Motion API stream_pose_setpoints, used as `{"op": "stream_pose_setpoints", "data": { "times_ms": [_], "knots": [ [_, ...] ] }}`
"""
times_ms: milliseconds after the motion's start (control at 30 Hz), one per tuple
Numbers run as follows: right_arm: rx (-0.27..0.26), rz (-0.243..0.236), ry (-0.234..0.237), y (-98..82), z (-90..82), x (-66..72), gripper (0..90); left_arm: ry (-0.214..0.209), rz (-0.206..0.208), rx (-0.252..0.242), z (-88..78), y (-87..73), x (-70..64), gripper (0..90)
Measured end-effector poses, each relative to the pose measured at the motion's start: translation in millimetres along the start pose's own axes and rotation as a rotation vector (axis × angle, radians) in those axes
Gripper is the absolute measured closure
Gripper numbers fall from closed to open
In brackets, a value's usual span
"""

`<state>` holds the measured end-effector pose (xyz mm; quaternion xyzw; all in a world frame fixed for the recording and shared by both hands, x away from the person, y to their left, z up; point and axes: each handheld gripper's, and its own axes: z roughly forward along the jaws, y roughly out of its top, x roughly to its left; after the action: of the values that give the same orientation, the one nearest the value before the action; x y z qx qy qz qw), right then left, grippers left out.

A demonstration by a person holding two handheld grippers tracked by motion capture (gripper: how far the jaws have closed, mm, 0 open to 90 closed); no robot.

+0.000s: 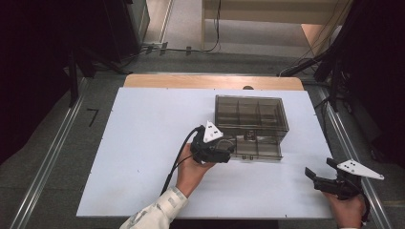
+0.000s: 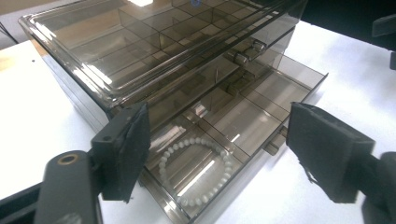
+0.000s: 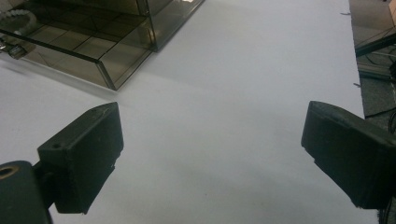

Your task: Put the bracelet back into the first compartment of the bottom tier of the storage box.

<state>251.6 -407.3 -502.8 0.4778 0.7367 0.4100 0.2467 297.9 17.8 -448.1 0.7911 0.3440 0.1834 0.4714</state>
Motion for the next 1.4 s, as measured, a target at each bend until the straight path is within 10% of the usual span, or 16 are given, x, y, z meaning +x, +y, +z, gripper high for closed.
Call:
{"op": "stream_pose_setpoints", "data": {
  "times_ms": [267, 1400],
  "knots": [
    [0.000, 0.000, 0.000, -0.2, -0.1, 0.0, 4.2, -0.059, -0.065, 0.054, -7.1, -0.2, 5.8, 8.4],
    [0.009, 0.001, -0.005, -0.6, 0.0, 1.6, 4.2, 0.088, -0.078, 0.004, -62.6, -37.3, 38.7, 2.3]
  ]
}}
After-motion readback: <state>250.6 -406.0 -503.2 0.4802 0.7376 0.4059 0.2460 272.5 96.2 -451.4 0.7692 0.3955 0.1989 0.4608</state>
